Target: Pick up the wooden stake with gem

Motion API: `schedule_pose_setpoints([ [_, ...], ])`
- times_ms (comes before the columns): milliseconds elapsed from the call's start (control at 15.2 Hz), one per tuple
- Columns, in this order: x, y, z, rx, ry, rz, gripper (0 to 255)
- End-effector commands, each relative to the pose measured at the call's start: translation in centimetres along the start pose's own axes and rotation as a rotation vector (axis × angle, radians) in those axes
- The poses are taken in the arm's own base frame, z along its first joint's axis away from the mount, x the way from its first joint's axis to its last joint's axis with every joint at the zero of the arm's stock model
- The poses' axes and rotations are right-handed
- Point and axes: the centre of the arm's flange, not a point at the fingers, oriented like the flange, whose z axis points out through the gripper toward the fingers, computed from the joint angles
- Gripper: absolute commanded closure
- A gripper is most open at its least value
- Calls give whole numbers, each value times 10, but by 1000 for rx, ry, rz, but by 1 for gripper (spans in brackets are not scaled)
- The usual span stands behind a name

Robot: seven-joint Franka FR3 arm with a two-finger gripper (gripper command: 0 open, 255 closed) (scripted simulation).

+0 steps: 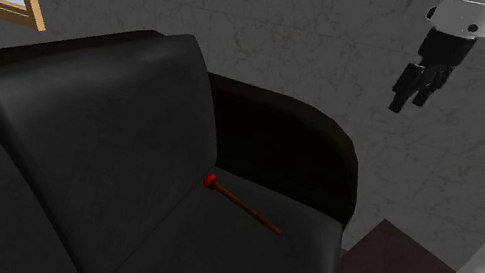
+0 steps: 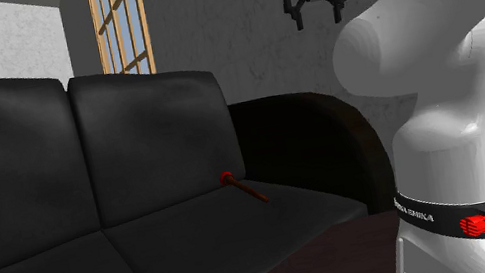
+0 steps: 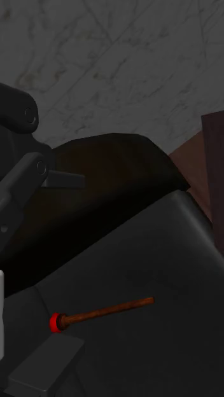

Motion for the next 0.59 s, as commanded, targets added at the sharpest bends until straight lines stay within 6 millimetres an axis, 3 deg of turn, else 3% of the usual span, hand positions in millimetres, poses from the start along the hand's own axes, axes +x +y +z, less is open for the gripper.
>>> schedule_pose_setpoints([
  [0,0,0,0,0,0,0,0],
  [528,42,-71,75,-66,10,-84,0],
])
